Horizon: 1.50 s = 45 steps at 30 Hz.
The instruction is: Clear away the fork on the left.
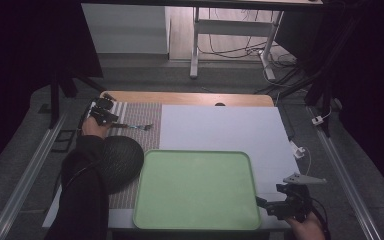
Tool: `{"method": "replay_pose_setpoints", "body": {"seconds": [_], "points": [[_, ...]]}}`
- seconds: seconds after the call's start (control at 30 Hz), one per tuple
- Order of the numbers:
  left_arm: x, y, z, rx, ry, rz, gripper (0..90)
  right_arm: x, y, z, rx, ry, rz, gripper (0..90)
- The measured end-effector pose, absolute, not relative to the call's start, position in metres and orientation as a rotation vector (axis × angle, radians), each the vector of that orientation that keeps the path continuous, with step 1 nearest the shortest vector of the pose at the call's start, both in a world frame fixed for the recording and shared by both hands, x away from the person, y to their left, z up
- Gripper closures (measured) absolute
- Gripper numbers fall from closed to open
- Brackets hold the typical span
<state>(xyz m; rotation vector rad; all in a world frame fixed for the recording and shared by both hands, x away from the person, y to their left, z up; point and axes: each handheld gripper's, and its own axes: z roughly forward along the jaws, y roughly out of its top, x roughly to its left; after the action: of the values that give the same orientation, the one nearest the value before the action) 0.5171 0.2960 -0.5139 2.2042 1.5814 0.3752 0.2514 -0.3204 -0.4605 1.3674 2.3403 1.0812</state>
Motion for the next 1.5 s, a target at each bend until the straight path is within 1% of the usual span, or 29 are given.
{"method": "replay_pose_setpoints", "body": {"seconds": [0.13, 0.27, 0.47, 0.63, 0.77, 0.87, 0.93, 0.97, 1.0, 1.03, 1.13, 1.23, 1.3, 1.33, 1.37, 1.4, 1.47, 1.5], "points": [[0.521, 0.297, -0.521, 2.219, 1.621, 0.38, 89.4, 0.252, -0.321, -0.46, 1.369, 2.341, 1.081, 4.0], [0.518, 0.297, -0.521, 2.23, 1.617, 0.371, 89.5, 0.252, -0.321, -0.46, 1.373, 2.339, 1.083, 4.1], [0.504, 0.301, -0.521, 2.204, 1.607, 0.299, 89.4, 0.252, -0.321, -0.46, 1.371, 2.34, 1.078, 4.1], [0.489, 0.302, -0.522, 2.213, 1.57, 0.264, 89.4, 0.252, -0.32, -0.461, 1.371, 2.34, 1.076, 4.1], [0.483, 0.301, -0.521, 2.237, 1.54, 0.213, 89.4, 0.252, -0.32, -0.461, 1.372, 2.341, 1.075, 4.1], [0.483, 0.3, -0.519, 2.261, 1.534, 0.227, 89.4, 0.252, -0.319, -0.461, 1.366, 2.342, 1.07, 4.1], [0.484, 0.303, -0.515, 2.232, 1.535, 0.262, 88.7, 0.252, -0.319, -0.461, 1.366, 2.343, 1.07, 4.1], [0.484, 0.305, -0.512, 2.198, 1.534, 0.256, 75.2, 0.252, -0.32, -0.461, 1.367, 2.343, 1.07, 4.1], [0.485, 0.306, -0.51, 2.168, 1.531, 0.246, 75.2, 0.252, -0.32, -0.461, 1.367, 2.343, 1.07, 4.1], [0.485, 0.306, -0.508, 2.158, 1.516, 0.252, 69.1, 0.252, -0.32, -0.461, 1.37, 2.341, 1.068, 4.1], [0.487, 0.3, -0.505, 2.183, 1.477, 0.288, 56.2, 0.252, -0.32, -0.46, 1.377, 2.34, 1.072, 4.1], [0.491, 0.296, -0.506, 2.168, 1.453, 0.262, 39.5, 0.252, -0.32, -0.461, 1.368, 2.342, 1.07, 4.1], [0.494, 0.291, -0.509, 2.173, 1.449, 0.237, 25.0, 0.252, -0.32, -0.46, 1.369, 2.342, 1.071, 4.1], [0.496, 0.288, -0.511, 2.189, 1.447, 0.236, 19.7, 0.252, -0.32, -0.46, 1.37, 2.342, 1.072, 4.1], [0.498, 0.285, -0.513, 2.203, 1.448, 0.223, 10.5, 0.252, -0.32, -0.46, 1.371, 2.341, 1.071, 4.2], [0.5, 0.281, -0.516, 2.22, 1.45, 0.206, 10.5, 0.252, -0.32, -0.46, 1.371, 2.341, 1.071, 4.2], [0.503, 0.275, -0.521, 2.264, 1.447, 0.195, 3.2, 0.252, -0.32, -0.46, 1.37, 2.342, 1.072, 4.2], [0.505, 0.272, -0.523, 2.271, 1.454, 0.192, 1.6, 0.252, -0.32, -0.46, 1.369, 2.342, 1.072, 4.1]]}}
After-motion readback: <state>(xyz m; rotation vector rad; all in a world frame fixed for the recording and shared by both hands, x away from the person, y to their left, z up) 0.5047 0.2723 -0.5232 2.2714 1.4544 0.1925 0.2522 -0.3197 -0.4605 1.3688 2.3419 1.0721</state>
